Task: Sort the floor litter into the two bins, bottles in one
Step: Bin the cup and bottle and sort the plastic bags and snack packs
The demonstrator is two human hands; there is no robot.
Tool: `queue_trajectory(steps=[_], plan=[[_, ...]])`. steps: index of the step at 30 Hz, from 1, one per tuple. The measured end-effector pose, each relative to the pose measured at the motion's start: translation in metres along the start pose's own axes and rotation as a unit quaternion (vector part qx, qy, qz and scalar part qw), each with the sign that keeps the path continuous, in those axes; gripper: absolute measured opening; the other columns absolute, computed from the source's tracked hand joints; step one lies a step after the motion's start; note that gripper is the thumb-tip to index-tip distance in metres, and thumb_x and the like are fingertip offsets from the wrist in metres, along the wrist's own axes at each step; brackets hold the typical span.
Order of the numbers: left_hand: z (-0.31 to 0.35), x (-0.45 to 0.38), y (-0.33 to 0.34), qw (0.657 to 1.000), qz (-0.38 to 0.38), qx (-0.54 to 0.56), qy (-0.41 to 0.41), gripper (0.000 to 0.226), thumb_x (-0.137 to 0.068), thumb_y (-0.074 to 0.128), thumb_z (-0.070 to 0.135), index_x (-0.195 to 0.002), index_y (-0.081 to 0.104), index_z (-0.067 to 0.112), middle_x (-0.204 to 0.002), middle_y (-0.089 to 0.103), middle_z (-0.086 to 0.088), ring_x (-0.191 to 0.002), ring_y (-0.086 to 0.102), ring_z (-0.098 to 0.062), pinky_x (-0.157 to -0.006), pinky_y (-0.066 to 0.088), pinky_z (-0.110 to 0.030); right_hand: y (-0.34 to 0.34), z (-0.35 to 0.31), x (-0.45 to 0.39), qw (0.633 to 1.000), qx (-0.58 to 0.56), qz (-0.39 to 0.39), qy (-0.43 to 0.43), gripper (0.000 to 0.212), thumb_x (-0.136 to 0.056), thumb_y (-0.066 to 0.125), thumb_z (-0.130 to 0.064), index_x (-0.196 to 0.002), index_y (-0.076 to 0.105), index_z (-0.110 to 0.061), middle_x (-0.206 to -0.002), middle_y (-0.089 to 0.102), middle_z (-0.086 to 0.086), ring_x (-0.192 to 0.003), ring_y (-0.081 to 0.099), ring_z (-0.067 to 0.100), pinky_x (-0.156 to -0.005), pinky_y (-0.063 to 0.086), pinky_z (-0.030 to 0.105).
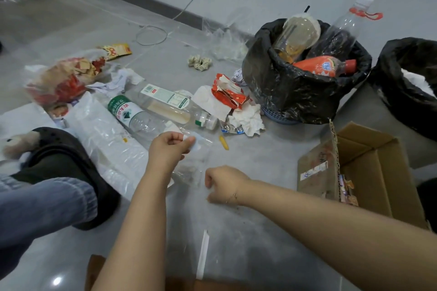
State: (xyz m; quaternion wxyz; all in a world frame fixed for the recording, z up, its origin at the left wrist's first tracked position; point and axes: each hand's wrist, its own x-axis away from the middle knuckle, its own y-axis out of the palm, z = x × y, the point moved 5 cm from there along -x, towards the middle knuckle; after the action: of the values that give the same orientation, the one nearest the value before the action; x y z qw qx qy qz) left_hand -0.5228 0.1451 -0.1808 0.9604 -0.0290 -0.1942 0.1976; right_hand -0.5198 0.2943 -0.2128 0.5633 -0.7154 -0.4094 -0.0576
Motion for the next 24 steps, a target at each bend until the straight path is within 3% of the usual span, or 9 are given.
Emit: queue_trajectory(steps=[10,12,14,16,18,20,24], plan=[[-0.013,-0.002,0.000,0.998,0.024,0.058,-0.026,0.019,-0.084,0.073,0.016,-0.087,0.054,0.012,-0.072,0.059,-0.001,-0.061,0.060,-0.007,-0.060,0.044,-0.020,0.010,0.007,-0.010,0.997,0.081,-0.008,0.007,0.020,-0.091,0.057,-0.014,-0.105,0.063,-0.001,-0.117,0.058,0.016,-0.105,0.057,0.034,-0.077,0.043,0.032],[-0.014,-0.004,0.000,0.997,0.027,0.066,-0.029,0.020,-0.083,0.073,0.017,-0.085,0.054,0.014,-0.073,0.060,-0.001,-0.055,0.061,-0.002,-0.060,0.044,-0.020,-0.004,0.015,-0.009,0.998,0.048,0.041,0.021,0.018,-0.091,0.053,-0.013,-0.104,0.062,-0.003,-0.118,0.057,0.015,-0.106,0.057,0.034,-0.083,0.045,0.034],[-0.016,-0.005,-0.001,0.996,0.030,0.073,-0.031,0.020,-0.083,0.074,0.018,-0.084,0.054,0.015,-0.075,0.060,-0.002,-0.056,0.061,-0.002,-0.061,0.044,-0.020,-0.023,0.028,-0.013,0.991,-0.024,0.115,0.063,0.008,-0.091,0.053,-0.017,-0.087,0.058,-0.012,-0.111,0.061,0.014,-0.101,0.059,0.032,-0.080,0.046,0.033],[-0.019,-0.004,-0.001,0.996,0.032,0.075,-0.034,0.020,-0.083,0.073,0.018,-0.088,0.055,0.012,-0.077,0.060,-0.002,-0.063,0.061,-0.007,-0.062,0.044,-0.021,-0.041,0.044,-0.021,0.972,-0.095,0.181,0.114,0.015,-0.088,0.056,-0.018,-0.074,0.054,-0.017,-0.100,0.066,0.012,-0.095,0.061,0.030,-0.075,0.045,0.030],[-0.021,-0.003,0.000,0.996,0.031,0.077,-0.040,0.021,-0.083,0.073,0.019,-0.092,0.056,0.010,-0.078,0.060,-0.002,-0.065,0.060,-0.009,-0.063,0.045,-0.021,-0.052,0.058,-0.030,0.948,-0.155,0.233,0.152,0.008,-0.085,0.060,-0.020,-0.079,0.058,-0.015,-0.094,0.067,0.008,-0.092,0.061,0.027,-0.076,0.048,0.030],[-0.022,-0.002,0.002,0.996,0.028,0.080,-0.043,0.020,-0.083,0.073,0.018,-0.091,0.056,0.011,-0.077,0.060,-0.002,-0.065,0.060,-0.008,-0.063,0.044,-0.021,-0.061,0.065,-0.038,0.925,-0.203,0.271,0.170,0.017,-0.085,0.065,-0.029,-0.092,0.057,-0.015,-0.095,0.063,0.004,-0.090,0.059,0.024,-0.080,0.049,0.030],[-0.022,-0.002,0.008,0.996,0.024,0.077,-0.043,0.017,-0.084,0.072,0.018,-0.084,0.056,0.014,-0.075,0.059,-0.002,-0.065,0.059,-0.009,-0.063,0.044,-0.021,-0.059,0.067,-0.058,0.934,-0.213,0.207,0.197,0.028,-0.082,0.069,-0.021,-0.105,0.057,-0.009,-0.099,0.062,0.006,-0.092,0.063,0.027,-0.081,0.053,0.035]])
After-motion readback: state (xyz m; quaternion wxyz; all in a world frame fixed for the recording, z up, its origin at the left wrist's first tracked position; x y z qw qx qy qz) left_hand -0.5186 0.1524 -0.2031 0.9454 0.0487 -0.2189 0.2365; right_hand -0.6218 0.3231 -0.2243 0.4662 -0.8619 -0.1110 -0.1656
